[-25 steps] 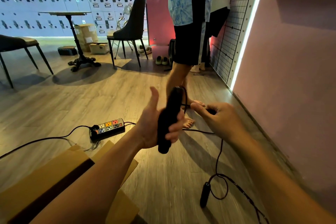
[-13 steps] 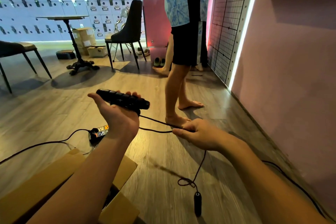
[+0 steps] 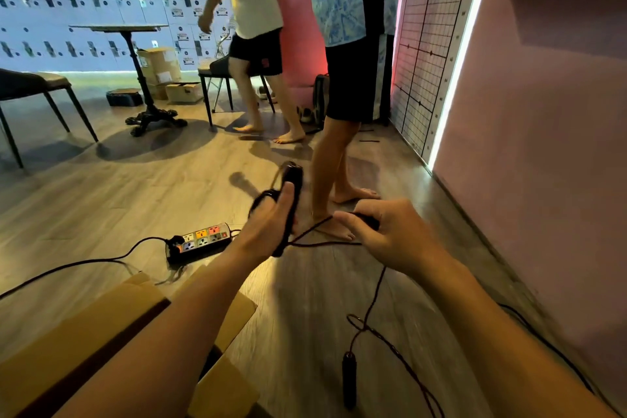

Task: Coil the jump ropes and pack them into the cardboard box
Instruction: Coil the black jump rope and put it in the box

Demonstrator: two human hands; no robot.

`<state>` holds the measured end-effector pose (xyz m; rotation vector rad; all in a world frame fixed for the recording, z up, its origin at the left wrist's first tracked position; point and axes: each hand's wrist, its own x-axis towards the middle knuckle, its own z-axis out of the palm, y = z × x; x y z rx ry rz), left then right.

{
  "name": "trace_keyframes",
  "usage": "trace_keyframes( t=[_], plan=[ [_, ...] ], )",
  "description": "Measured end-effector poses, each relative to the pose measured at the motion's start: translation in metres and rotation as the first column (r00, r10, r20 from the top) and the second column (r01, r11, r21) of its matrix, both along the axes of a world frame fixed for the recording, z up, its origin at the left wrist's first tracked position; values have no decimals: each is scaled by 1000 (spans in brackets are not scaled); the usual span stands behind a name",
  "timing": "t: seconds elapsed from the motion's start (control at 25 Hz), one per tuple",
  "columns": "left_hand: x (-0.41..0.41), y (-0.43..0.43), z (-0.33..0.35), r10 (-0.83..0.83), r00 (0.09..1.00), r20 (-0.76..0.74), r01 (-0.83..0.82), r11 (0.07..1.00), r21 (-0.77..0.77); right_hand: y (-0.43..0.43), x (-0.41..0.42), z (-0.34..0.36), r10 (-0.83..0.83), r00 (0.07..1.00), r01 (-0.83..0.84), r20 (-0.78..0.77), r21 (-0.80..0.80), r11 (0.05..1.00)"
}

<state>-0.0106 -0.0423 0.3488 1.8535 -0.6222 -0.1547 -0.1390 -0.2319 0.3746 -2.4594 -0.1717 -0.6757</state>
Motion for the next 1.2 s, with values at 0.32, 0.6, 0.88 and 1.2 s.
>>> trace_keyframes(
  t=[0.32,0.6,0.88,1.2],
  plan=[
    [-45,-16,22,-559,632,-537,677,736,31,-13,2,-5,-222,966,216,131,55,975],
    [-51,-11,43,-747,476,-463,398,653,-644,-5,5,-7,-258,965,261,-48,270,927],
    [-32,-10,43,-534,766,-359,-212,317,-924,14,2,-9,36,858,22,-512,105,994],
    [-20,-22,34,55,944,-325,-304,528,-793,20,2,2,-66,849,89,-524,17,996]
  ],
)
